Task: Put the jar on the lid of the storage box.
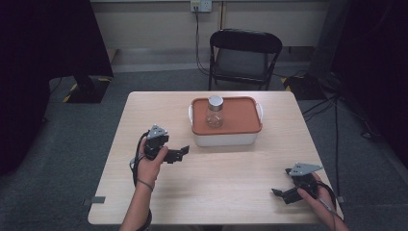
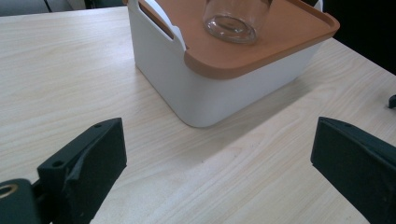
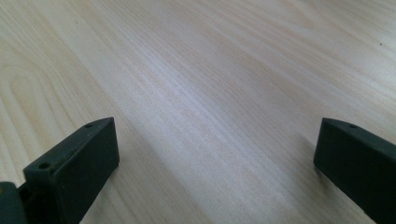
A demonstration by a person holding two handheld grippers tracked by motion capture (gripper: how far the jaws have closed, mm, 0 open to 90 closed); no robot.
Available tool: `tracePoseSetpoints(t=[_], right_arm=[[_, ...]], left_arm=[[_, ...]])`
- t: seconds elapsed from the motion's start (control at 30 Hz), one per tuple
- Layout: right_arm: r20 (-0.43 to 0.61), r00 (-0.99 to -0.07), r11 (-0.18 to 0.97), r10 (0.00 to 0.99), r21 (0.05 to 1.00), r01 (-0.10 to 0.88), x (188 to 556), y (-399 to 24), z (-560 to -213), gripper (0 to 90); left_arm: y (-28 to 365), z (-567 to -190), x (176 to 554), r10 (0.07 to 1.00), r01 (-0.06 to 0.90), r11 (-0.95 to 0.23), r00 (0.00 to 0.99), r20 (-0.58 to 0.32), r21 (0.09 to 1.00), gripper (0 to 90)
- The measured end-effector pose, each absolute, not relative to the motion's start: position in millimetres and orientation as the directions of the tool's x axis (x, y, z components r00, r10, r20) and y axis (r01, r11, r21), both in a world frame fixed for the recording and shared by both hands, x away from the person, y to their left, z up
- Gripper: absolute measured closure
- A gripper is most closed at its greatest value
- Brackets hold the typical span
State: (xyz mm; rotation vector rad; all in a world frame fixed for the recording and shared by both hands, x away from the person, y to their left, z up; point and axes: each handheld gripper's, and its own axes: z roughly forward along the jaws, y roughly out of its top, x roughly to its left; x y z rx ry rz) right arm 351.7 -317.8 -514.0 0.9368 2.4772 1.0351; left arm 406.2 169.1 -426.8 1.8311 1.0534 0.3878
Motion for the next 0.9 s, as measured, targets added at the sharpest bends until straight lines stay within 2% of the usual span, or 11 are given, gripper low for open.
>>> tracePoseSetpoints(t=[0.9], right_arm=[[-0.021, -0.744, 0.528, 0.668, 0.717, 0.455, 352, -318, -514, 0.0]], left_arm=[[180, -431, 398, 0.804, 0.497, -0.17, 0.57, -0.173, 0.851, 3.2]])
